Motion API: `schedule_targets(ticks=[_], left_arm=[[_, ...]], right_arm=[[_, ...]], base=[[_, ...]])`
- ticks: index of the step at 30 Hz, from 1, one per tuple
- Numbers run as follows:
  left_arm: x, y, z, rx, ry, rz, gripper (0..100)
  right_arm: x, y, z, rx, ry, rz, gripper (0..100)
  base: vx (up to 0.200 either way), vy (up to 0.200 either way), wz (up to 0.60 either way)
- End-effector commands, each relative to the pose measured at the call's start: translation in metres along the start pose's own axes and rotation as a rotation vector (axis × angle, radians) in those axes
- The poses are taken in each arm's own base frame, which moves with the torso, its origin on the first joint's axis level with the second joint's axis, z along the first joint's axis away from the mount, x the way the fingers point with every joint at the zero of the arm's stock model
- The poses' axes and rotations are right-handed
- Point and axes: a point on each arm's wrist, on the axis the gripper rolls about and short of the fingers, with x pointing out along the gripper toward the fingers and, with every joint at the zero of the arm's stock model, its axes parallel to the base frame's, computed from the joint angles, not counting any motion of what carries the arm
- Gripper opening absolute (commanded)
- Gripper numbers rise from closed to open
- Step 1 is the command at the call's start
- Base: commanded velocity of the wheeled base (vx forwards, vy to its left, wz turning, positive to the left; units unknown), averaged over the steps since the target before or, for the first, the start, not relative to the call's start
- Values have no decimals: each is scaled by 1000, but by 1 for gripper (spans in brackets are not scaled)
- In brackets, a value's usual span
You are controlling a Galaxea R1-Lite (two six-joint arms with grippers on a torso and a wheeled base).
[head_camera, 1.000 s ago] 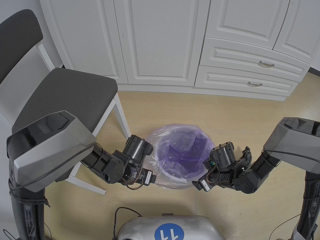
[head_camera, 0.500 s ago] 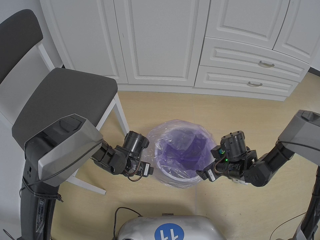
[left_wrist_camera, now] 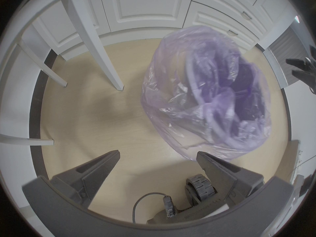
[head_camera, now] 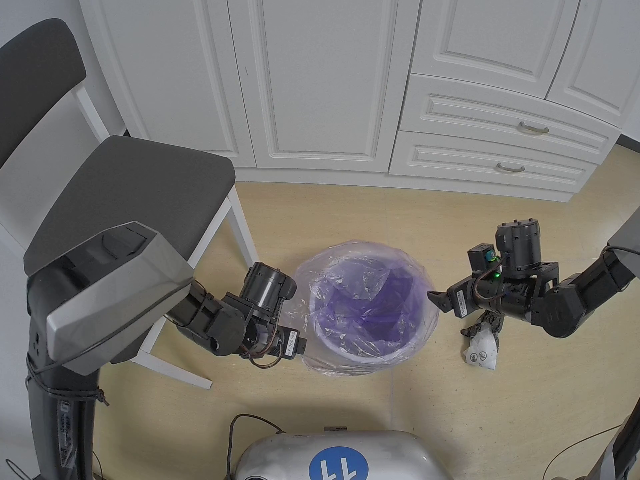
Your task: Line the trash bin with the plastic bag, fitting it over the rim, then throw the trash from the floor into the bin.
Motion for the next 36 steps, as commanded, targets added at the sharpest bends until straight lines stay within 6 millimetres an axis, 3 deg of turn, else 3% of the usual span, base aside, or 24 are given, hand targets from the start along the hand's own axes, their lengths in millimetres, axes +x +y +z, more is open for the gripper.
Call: schedule_targets(ticks=[1,5,6,7,9,14,19,22,30,36], left_arm=[[-43,-3,3,9,-63,-25,100],[-75,-4,-2,19,-92,-42,100],[-75,-4,-2,19,-92,-42,100],[-92,-3,-6,23,-105,-52,100],[-105,-1,-7,23,-120,-57,100],[-132,5,-11,17,-162,-54,100],[-161,9,-22,28,-191,-70,100],[-173,12,-22,25,-217,-80,100],[-194,5,-20,34,-274,-118,100],[-194,6,-18,26,-281,-131,100]], right_arm=[[-16,-15,12,21,-57,-16,100],[-40,-30,20,38,-100,-45,100],[-40,-30,20,38,-100,-45,100],[-55,-38,24,48,-126,-47,100],[-66,-43,25,53,-134,-44,100],[-78,-49,22,61,-140,-67,100],[-90,-75,24,90,-165,-149,100],[-93,-82,24,99,-170,-174,100],[-95,-77,19,90,-159,-150,100],[-75,-70,6,89,-90,-130,100]], base=[[0,0,0],[0,0,0],[0,0,0],[0,0,0],[0,0,0],[0,0,0],[0,0,0],[0,0,0],[0,0,0],[0,0,0]])
